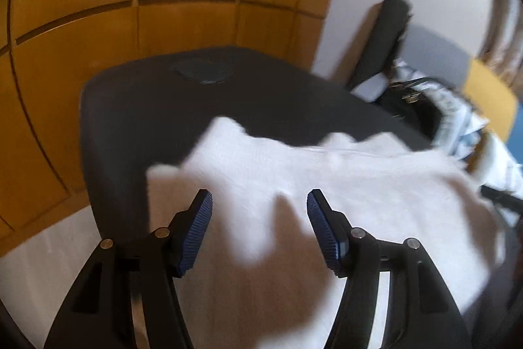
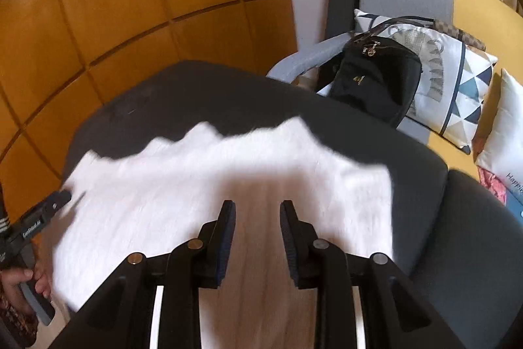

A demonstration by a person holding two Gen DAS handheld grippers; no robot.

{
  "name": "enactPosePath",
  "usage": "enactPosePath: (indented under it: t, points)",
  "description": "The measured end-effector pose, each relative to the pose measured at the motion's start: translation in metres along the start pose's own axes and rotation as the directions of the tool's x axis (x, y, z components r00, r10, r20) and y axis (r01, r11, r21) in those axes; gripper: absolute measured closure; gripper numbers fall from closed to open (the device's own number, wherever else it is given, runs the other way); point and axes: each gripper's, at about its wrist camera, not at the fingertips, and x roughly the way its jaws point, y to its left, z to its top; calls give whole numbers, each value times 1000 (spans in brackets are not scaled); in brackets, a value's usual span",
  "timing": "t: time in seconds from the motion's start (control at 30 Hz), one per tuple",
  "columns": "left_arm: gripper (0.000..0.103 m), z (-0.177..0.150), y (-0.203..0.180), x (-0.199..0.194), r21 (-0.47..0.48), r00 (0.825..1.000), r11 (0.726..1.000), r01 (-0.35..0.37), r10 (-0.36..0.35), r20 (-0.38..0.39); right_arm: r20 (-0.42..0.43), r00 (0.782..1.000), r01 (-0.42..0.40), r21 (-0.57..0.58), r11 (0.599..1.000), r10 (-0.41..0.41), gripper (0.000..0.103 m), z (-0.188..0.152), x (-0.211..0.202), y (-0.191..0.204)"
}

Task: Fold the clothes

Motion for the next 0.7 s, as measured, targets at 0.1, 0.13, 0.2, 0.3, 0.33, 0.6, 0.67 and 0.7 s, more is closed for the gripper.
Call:
enactPosePath:
  t: [0.1,0.13,0.2,0.3,0.33,0.6,0.67,0.7]
  points:
    - [39,-17,-23,-17,113,999,993,-15,11,33,12,1000,-18,-33,999,18,76,-21,-27,12]
    - [39,-21,-28,-16,157,999,987,-37,33,30,10,1000,-18,-52,998,19,76,-30,-32,18]
    - [39,-28,-36,-9,238,996,967,-89,88,13,-19,1000,11,-112,994,-13,76,-43,-27,29]
    - [38,-35,-34,-1,260,994,960,-101,107,-11,-44,993,99,-188,977,-109,76,-54,-9,35]
    - [38,-37,-32,1,250,995,964,-95,101,-14,-33,992,114,-193,975,-123,76,-54,-5,34]
    - [37,-34,-25,-24,175,996,982,-74,81,-33,-26,996,83,-34,996,-83,75,-49,-18,25]
    - [37,-36,-17,-31,140,994,985,-98,103,-28,-7,999,42,-24,999,-42,74,-53,-29,31]
    - [37,-39,-13,-32,126,991,984,-123,128,-34,-8,999,37,-32,999,-37,74,-56,-31,34]
